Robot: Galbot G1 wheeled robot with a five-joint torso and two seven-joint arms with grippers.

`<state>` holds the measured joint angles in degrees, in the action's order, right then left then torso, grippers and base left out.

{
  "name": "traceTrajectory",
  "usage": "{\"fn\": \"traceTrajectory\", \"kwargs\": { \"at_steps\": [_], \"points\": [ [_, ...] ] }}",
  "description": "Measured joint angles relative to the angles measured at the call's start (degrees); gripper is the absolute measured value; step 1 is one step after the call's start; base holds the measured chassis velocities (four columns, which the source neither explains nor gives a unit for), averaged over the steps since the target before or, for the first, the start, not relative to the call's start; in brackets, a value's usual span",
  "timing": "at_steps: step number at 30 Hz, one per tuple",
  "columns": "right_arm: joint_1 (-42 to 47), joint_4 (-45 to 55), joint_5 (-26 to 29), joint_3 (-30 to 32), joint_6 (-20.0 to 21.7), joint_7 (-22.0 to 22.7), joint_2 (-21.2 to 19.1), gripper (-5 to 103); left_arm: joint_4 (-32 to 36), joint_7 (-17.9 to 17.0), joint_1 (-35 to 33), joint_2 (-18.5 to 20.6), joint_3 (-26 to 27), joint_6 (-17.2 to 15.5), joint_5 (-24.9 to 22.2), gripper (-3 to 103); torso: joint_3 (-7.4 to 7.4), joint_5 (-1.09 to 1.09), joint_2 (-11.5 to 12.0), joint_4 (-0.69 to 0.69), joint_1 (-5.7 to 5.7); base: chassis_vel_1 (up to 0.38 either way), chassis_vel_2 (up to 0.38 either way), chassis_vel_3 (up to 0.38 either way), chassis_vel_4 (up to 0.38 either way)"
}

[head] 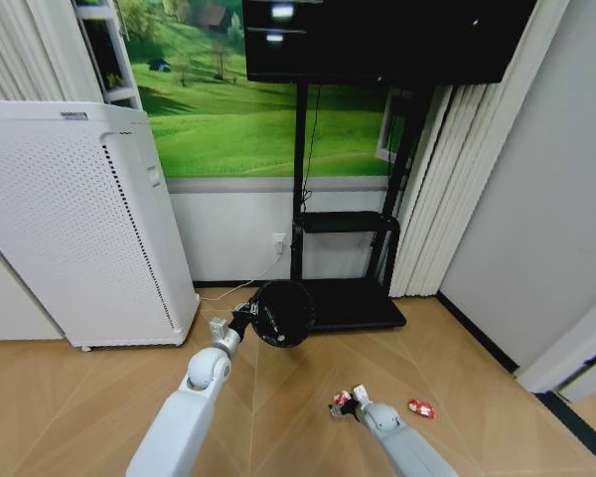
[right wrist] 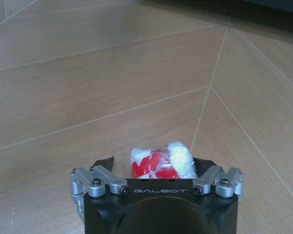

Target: Pick up the trash bin and place the garbage on the floor into it.

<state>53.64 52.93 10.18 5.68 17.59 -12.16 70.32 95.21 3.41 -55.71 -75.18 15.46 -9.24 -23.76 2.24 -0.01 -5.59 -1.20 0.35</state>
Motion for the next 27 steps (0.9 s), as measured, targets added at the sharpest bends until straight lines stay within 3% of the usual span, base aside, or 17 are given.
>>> {"fn": "traceTrajectory", "kwargs": {
  "at_steps": [4,11,14,22,27],
  "points": [
    [-0.4,-0.4,-0.4,-0.5,-0.7,0.6,0.6,80,0.6,0.1,-0.5,0.6,0.3,0.3,0.0,7,0.0,0.01,0.0,0.0,0.0,0.0,0.0,0.0,0.0],
    [-0.1,-0.7,-0.9,-0.3,-1.8,0.7,0.1,51,0.8,0.0,-0.1,1.0,0.2,0.3,-0.5,7,0.0,0.0,0.0,0.0,0.0,0.0,0.0,0.0,0.0],
    [0.1,-0.7,-1.2,0.1,-2.5,0.5,-0.2,46,0.8,-0.1,0.2,0.7,-0.1,0.3,-0.4,7,0.0,0.0,0.0,-0.01,0.0,0.0,0.0,0.0,0.0],
    [1.3,1.5,-1.2,1.0,-3.1,0.4,-1.6,46,0.8,-0.4,0.2,0.2,-0.4,0.1,-0.3,7,0.0,0.02,0.0,-0.02,0.0,0.0,0.0,0.0,0.0],
    [3.4,8.8,1.4,6.0,-2.9,-0.1,-4.2,46,0.5,-0.8,-0.5,0.1,0.4,0.1,0.2,7,0.0,0.02,0.0,0.0,0.0,0.0,0.0,0.0,0.0]
  ]
}}
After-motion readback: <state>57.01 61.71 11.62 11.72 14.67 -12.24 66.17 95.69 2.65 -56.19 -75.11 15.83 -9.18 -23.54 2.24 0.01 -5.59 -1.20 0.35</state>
